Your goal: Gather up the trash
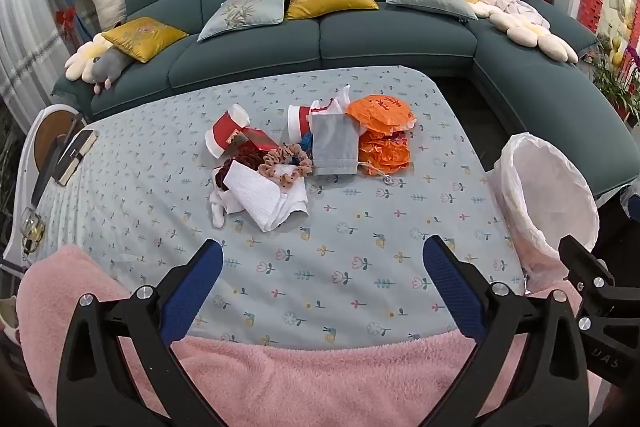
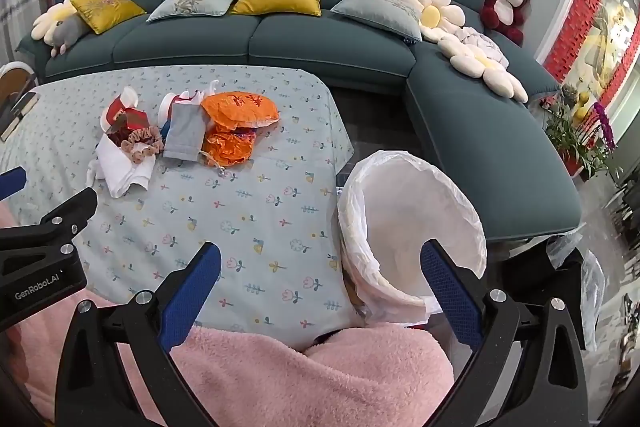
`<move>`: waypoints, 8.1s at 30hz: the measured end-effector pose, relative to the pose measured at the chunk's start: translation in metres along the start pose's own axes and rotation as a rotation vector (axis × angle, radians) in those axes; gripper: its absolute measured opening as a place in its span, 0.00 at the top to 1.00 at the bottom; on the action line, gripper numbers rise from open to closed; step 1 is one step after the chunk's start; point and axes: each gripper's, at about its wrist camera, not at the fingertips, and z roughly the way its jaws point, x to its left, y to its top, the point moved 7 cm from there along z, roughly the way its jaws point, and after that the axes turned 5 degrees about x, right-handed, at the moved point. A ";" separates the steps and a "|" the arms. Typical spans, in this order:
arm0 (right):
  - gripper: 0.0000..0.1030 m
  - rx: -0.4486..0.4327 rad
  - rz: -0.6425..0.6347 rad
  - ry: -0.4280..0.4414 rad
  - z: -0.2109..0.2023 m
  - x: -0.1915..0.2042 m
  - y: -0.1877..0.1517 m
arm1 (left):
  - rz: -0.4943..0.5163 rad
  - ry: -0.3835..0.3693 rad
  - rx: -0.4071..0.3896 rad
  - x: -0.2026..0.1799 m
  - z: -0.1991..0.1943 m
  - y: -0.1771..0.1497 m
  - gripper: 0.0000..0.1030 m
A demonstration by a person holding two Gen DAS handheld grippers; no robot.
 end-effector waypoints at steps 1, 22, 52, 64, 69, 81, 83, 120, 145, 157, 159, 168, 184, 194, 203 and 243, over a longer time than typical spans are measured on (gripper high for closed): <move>0.07 -0.002 -0.001 -0.001 0.001 -0.002 -0.001 | 0.000 -0.002 0.000 0.000 0.000 0.000 0.07; 0.07 -0.016 -0.005 -0.023 -0.004 -0.002 0.005 | -0.013 -0.001 -0.008 0.007 -0.003 0.006 0.07; 0.07 -0.012 -0.024 -0.040 -0.006 0.004 0.011 | -0.020 -0.010 -0.013 0.007 -0.003 0.010 0.07; 0.07 -0.011 -0.020 -0.043 -0.004 0.002 0.011 | -0.022 -0.014 -0.013 0.006 -0.002 0.010 0.07; 0.07 -0.011 -0.021 -0.044 -0.004 0.003 0.011 | -0.027 -0.016 -0.013 0.006 -0.002 0.009 0.07; 0.07 -0.011 -0.019 -0.045 -0.004 0.002 0.011 | -0.024 -0.016 -0.012 0.006 -0.002 0.009 0.07; 0.07 -0.012 -0.018 -0.045 -0.003 0.002 0.012 | -0.025 -0.017 -0.012 0.006 -0.002 0.009 0.07; 0.07 -0.069 0.047 -0.049 0.004 0.026 0.035 | -0.167 -0.071 0.057 0.064 0.045 -0.001 0.08; 0.07 0.023 0.064 0.037 0.086 0.102 0.070 | -0.289 -0.158 0.232 0.113 0.173 0.021 0.25; 0.08 0.061 0.029 0.040 0.112 0.125 0.078 | -0.337 -0.258 0.331 0.107 0.215 0.013 0.72; 0.09 0.063 0.022 0.050 0.115 0.130 0.080 | -0.353 -0.280 0.342 0.110 0.217 0.010 0.82; 0.35 0.127 0.027 0.169 0.136 0.169 0.080 | -0.310 -0.279 0.273 0.123 0.191 0.019 0.95; 0.65 0.242 0.071 0.363 0.179 0.243 0.094 | -0.258 -0.244 0.243 0.130 0.187 0.026 0.95; 0.81 0.311 0.084 0.395 0.208 0.263 0.089 | -0.281 -0.257 0.260 0.138 0.199 0.024 0.95; 0.98 0.335 0.075 0.425 0.214 0.270 0.079 | -0.276 -0.252 0.267 0.137 0.202 0.024 0.95; 0.99 -0.017 0.245 0.231 0.056 0.010 0.057 | 0.063 -0.346 0.047 -0.049 0.051 0.063 0.95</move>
